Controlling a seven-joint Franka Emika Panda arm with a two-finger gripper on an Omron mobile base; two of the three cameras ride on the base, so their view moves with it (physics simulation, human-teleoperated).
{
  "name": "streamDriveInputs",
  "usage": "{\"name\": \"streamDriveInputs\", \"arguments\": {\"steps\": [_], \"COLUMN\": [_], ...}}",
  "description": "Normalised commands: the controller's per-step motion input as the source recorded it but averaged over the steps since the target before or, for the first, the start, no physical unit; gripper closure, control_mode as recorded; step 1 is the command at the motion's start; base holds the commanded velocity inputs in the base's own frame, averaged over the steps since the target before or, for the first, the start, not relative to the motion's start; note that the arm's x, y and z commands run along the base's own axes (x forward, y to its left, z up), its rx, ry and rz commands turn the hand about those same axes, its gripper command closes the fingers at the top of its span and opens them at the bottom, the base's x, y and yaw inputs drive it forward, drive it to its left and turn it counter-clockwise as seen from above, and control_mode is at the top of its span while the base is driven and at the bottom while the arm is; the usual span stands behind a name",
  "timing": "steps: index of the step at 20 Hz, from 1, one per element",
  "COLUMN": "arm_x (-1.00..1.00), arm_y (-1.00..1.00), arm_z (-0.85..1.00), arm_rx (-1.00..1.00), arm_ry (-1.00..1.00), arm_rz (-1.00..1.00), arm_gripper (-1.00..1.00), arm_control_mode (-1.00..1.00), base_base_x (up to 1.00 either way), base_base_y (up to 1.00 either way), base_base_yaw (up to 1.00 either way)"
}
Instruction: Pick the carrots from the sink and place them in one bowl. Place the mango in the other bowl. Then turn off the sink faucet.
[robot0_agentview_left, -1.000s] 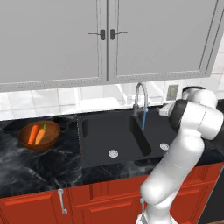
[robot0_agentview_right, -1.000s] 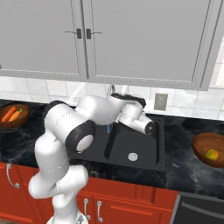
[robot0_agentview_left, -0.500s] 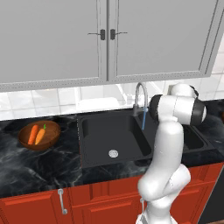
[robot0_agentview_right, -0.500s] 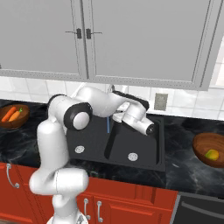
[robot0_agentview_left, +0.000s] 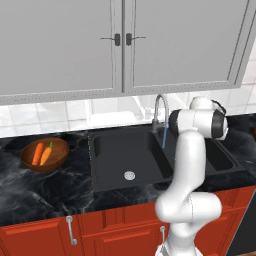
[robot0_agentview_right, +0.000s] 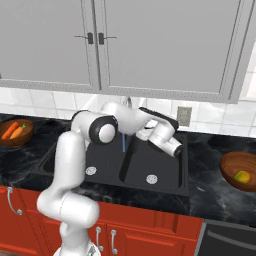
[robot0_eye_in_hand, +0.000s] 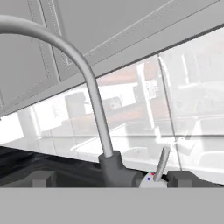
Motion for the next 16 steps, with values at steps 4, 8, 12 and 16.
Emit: {"name": "streamDriveInputs", "arguments": {"steps": [4,8,12,16], "arm_x": [0.6,0.61,0.46,0.33], "arm_y": [0.0,0.11,0.09,0.0], "arm_z": [-0.09,-0.06,-0.16,-0.24], "arm_rx": [0.04,0.02,0.0,0.0], "arm_ry": [0.0,0.0,0.0,0.0], "arm_rz": [0.0,0.0,0.0,0.0], "arm_gripper": [-1.0,-1.0,-1.0,-1.0], "arm_control_mode": [-1.0,-1.0,-1.0,-1.0], "base_base_x": [0.0,0.0,0.0,0.0], "base_base_y": [0.0,0.0,0.0,0.0], "base_base_yaw": [0.0,0.0,0.0,0.0]}}
